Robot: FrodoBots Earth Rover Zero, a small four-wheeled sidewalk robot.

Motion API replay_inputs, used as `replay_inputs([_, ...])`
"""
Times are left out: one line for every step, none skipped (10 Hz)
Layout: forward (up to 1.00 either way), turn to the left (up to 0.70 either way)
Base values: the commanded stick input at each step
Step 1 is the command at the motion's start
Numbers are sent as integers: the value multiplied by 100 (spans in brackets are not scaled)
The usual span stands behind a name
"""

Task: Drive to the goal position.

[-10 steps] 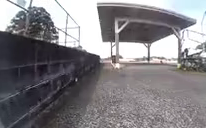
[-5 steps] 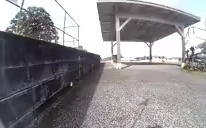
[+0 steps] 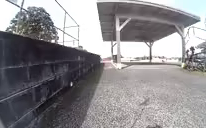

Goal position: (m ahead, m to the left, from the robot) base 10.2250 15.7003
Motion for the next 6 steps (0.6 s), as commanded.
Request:
replay_inputs([85, 0])
replay_inputs([85, 0])
replay_inputs([85, 0])
replay_inputs([85, 0])
replay_inputs([85, -3])
replay_inputs([85, -28])
